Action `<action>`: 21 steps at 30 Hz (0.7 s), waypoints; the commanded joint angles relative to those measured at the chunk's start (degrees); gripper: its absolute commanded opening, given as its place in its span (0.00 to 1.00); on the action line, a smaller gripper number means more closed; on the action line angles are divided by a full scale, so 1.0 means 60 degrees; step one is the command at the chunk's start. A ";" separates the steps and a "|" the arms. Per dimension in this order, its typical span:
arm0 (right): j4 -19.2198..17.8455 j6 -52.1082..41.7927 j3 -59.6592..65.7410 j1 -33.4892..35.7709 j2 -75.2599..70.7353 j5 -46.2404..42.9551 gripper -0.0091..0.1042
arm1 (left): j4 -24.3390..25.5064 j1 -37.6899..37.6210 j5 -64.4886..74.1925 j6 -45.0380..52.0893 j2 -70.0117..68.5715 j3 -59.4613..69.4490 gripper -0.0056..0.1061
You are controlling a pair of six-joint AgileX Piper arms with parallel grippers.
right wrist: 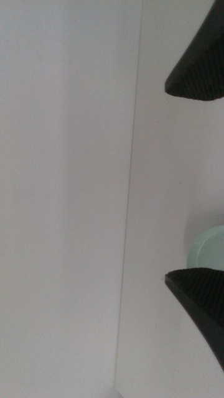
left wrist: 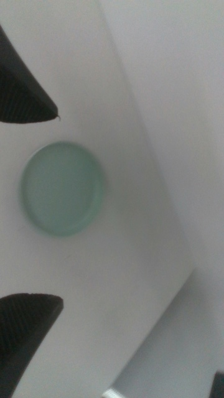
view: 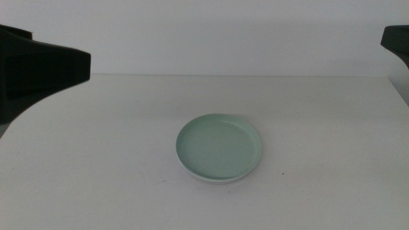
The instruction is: Stack the three bowls on top of each other.
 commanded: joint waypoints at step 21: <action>-0.0053 -0.0029 0.0045 -0.0051 -0.0038 -0.0107 0.86 | 0.4335 0.2670 -0.5646 -0.3247 -0.2801 0.4377 0.89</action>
